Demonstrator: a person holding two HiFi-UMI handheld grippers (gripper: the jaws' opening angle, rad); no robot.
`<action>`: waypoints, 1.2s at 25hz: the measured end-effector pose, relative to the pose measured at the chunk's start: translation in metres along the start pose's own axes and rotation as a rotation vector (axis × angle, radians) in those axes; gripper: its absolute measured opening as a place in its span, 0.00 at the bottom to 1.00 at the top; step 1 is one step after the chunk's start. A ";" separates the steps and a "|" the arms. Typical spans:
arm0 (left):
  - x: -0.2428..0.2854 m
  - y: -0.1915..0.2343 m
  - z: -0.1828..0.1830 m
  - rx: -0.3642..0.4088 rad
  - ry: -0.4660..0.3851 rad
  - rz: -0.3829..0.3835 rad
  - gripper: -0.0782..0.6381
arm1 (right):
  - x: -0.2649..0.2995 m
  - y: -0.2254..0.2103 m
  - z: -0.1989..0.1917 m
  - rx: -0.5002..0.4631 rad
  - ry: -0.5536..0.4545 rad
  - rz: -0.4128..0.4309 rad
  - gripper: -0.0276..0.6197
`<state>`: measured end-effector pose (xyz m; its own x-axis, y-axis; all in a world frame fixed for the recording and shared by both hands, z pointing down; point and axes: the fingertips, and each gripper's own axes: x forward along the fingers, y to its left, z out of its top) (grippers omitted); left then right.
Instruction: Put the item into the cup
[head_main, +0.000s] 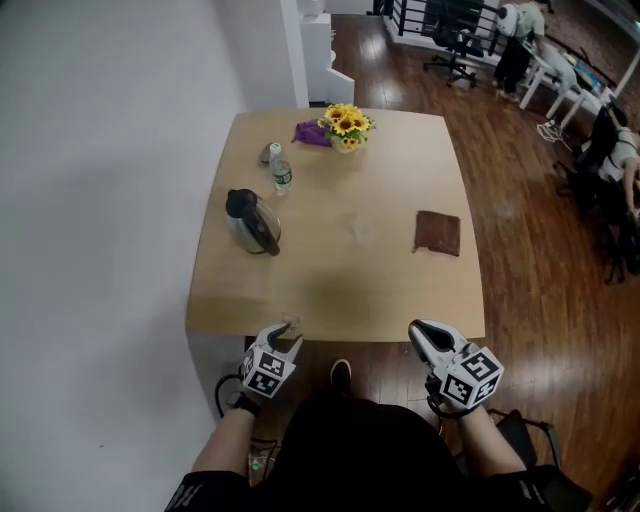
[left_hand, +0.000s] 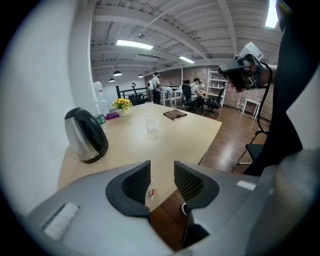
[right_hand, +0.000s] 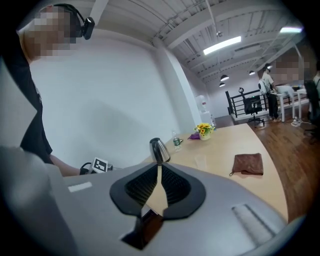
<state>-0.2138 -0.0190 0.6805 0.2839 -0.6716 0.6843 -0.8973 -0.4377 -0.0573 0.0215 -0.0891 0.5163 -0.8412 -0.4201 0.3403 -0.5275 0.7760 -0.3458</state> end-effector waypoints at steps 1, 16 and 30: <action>0.005 0.006 -0.004 -0.001 0.013 -0.002 0.31 | 0.006 -0.001 0.001 0.000 0.003 -0.005 0.09; 0.082 0.029 -0.067 0.033 0.278 -0.051 0.25 | 0.061 -0.020 0.007 0.034 0.057 0.016 0.10; 0.083 0.046 -0.041 0.035 0.241 0.007 0.11 | 0.074 -0.042 0.017 0.053 0.058 0.044 0.10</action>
<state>-0.2455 -0.0708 0.7645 0.1850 -0.5146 0.8373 -0.8855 -0.4568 -0.0850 -0.0205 -0.1610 0.5418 -0.8564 -0.3569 0.3732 -0.4968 0.7666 -0.4068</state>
